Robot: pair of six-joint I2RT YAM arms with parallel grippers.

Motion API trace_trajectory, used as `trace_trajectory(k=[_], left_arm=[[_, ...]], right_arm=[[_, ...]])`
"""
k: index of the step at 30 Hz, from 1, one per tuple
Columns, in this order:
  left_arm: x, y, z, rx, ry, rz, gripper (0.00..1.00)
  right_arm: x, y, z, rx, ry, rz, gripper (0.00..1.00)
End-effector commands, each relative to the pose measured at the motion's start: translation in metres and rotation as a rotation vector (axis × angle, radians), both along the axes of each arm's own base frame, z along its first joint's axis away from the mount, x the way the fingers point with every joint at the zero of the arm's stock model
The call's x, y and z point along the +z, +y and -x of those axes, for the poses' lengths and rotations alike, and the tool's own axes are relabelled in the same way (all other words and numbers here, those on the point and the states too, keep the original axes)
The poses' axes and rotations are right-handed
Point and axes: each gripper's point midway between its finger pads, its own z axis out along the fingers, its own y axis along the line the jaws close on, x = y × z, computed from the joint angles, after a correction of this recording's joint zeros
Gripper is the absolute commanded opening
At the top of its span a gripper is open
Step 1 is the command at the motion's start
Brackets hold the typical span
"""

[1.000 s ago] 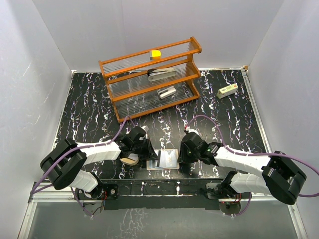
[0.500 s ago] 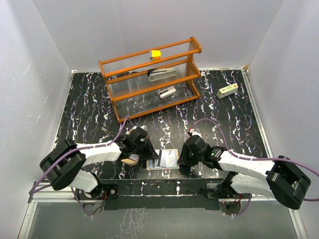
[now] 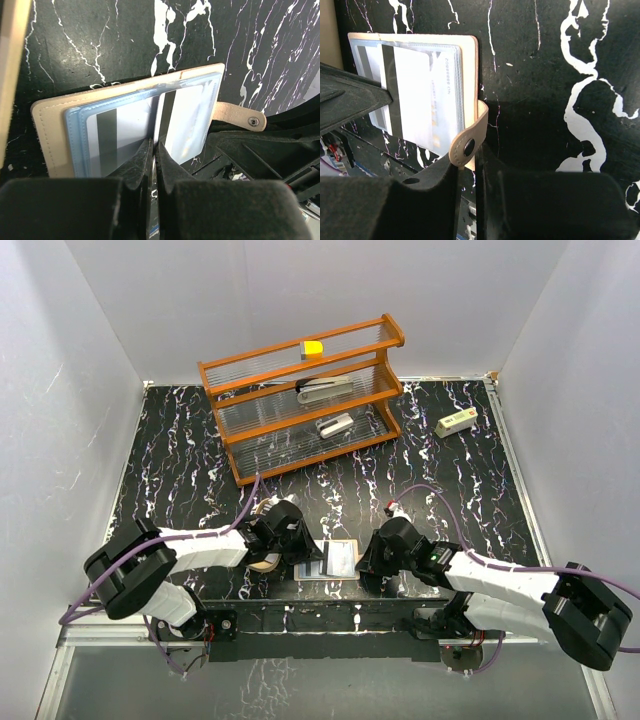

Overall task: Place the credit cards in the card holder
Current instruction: Insert the credit card into the card holder.

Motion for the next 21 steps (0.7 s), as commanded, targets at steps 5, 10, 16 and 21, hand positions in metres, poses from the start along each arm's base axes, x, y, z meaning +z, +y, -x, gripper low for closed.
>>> trace_trajectory(k=[5,10,16,21], left_arm=[[-0.004,-0.003,0.001,-0.005,-0.014,-0.036,0.02],[0.004,-0.004,-0.001,-0.021,-0.030,-0.047,0.22],[0.012,-0.004,-0.004,-0.021,-0.055,-0.046,0.33],[0.016,-0.009,-0.005,-0.034,-0.057,-0.029,0.37]], right_arm=[[0.015,0.010,-0.009,-0.015,-0.042,-0.065,0.12],[0.030,0.007,-0.018,-0.001,-0.090,-0.007,0.21],[0.060,0.001,-0.028,-0.006,-0.178,0.015,0.35],[0.062,-0.005,-0.034,0.000,-0.197,0.078,0.35]])
